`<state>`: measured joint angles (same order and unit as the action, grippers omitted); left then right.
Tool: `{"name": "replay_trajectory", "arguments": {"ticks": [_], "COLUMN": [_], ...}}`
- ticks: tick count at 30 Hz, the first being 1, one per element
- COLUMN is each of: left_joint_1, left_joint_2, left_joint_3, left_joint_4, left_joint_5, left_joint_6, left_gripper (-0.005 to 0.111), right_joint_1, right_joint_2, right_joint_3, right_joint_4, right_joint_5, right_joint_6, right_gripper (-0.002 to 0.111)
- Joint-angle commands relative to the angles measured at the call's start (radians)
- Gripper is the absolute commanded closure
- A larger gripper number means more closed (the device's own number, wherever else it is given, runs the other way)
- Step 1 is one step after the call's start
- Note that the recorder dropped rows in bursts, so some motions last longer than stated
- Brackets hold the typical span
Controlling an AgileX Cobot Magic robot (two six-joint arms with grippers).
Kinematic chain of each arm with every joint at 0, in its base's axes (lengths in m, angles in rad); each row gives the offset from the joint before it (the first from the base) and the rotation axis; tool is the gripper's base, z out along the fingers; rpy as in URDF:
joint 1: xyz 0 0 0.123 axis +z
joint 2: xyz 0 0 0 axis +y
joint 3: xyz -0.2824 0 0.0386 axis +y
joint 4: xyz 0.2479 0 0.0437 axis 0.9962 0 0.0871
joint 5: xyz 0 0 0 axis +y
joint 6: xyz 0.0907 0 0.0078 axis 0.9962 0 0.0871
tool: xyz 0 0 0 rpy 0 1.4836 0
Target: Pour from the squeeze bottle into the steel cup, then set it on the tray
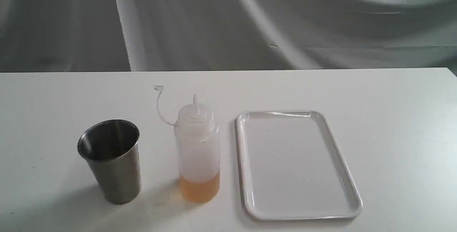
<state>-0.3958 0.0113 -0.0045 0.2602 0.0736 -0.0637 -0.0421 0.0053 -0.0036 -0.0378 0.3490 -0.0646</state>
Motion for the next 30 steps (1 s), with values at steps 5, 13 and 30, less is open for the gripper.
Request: {"name": "replay_trajectory", "arguments": {"ticks": [5, 13, 30], "left_joint_1": [0.002, 0.002, 0.002], "left_joint_2": [0.003, 0.003, 0.003], "left_joint_3": [0.004, 0.004, 0.004], "left_joint_4": [-0.002, -0.002, -0.002], "left_joint_5": [-0.006, -0.006, -0.006], "left_joint_6": [-0.003, -0.003, -0.003], "left_gripper": [0.098, 0.098, 0.098], "right_joint_1": [-0.007, -0.007, -0.007], "right_joint_2": [-0.005, -0.005, -0.005], "right_joint_3": [0.004, 0.004, 0.004], "right_joint_4": [0.0, 0.0, 0.117], "right_joint_5": [0.0, 0.0, -0.463], "right_joint_6": [-0.001, -0.001, 0.007], "right_gripper": [0.108, 0.108, 0.108]}}
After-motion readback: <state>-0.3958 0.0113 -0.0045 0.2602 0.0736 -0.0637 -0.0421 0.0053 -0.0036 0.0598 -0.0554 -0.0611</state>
